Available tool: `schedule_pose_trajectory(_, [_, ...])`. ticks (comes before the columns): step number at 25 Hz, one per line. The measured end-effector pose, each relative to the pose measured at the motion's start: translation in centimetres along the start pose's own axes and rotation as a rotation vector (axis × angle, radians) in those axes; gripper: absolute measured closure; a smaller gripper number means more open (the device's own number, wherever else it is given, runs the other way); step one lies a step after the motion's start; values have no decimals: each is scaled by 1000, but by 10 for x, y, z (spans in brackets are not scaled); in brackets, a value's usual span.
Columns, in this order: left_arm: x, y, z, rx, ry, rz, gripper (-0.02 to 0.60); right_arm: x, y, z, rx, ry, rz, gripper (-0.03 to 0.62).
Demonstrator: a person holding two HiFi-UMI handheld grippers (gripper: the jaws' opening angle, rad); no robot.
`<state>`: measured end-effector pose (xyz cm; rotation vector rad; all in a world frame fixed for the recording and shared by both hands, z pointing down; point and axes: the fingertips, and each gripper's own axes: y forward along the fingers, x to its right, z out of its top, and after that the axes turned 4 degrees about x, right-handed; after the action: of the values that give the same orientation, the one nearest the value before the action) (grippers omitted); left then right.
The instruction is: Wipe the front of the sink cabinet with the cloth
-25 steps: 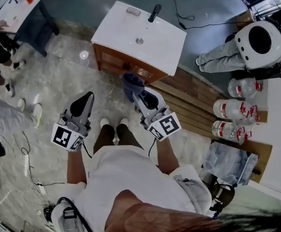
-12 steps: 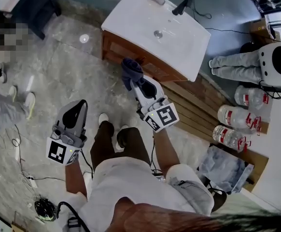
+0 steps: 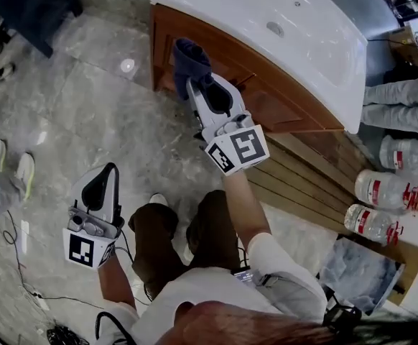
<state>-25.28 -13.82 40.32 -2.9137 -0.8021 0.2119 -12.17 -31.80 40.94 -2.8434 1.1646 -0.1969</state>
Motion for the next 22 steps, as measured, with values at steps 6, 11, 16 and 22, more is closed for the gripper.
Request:
schedule_pose_trajectory(6, [-10, -17, -104, 52, 53, 31, 586, 14, 49, -65, 97, -52, -18, 513])
schedule_pose_trajectory(11, [4, -38, -115, 97, 94, 62, 586, 16, 83, -66, 104, -35, -46, 513])
schedule_pose_trajectory(16, [14, -60, -104, 100, 117, 106, 586, 13, 108, -52, 95, -27, -86, 513])
schedule_pose_trajectory(22, [25, -65, -89, 126, 168, 117, 586, 26, 127, -53, 66, -60, -172, 513])
